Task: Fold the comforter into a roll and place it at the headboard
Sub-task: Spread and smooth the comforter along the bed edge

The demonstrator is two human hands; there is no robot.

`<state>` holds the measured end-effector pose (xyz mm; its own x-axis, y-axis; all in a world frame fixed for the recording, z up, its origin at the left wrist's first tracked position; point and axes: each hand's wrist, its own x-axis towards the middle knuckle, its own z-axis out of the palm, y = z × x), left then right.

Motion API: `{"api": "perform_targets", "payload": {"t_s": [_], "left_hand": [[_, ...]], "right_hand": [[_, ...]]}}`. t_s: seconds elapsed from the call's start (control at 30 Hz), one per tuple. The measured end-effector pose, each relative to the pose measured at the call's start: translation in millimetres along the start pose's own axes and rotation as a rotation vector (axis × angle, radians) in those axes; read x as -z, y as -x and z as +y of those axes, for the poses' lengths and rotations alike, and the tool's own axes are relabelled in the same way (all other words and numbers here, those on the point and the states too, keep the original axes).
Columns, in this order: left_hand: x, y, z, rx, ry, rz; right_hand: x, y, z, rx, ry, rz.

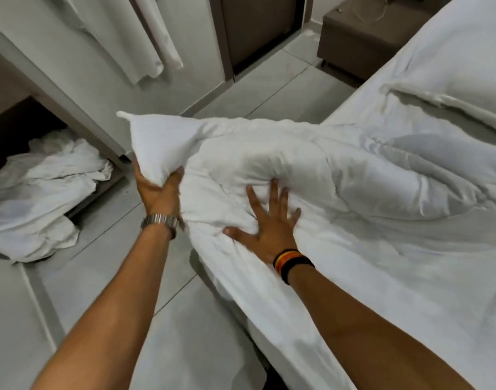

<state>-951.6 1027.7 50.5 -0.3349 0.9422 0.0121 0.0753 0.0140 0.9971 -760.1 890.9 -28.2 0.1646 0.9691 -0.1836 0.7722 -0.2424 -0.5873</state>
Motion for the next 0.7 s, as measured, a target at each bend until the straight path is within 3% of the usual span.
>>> {"api": "perform_targets", "payload": {"t_s": [0.07,0.13,0.2,0.23,0.37,0.5,0.7], "left_hand": [[29.9,16.4,-29.0,0.159,-0.155,-0.039],[61.1,36.9,-63.3,0.474,-0.305,-0.187],[79.8,45.5,-89.5,0.792,-0.414,-0.304],[82.0,45.0,-98.3,0.848,-0.469,-0.329],[35.4,13.0,-106.1,0.654,-0.558,-0.375],[-59.5,-53.3,-114.8,0.476,-0.539,-0.568],[-179.1,-130.8,-174.4,0.559,-0.614,-0.964]], "right_hand": [[-14.2,6.6,7.1,-0.040,0.070,-0.240],[-27.2,23.7,28.1,-0.138,0.193,-0.481],[-34.3,33.1,43.6,-0.223,0.213,-0.510],[-33.8,33.7,47.4,-0.243,0.188,-0.468],[-12.4,-1.5,50.0,-0.258,0.160,-0.239],[-3.2,-74.9,48.4,-0.318,0.141,-0.059],[-50.1,-150.7,68.1,-0.506,0.217,0.042]]}}
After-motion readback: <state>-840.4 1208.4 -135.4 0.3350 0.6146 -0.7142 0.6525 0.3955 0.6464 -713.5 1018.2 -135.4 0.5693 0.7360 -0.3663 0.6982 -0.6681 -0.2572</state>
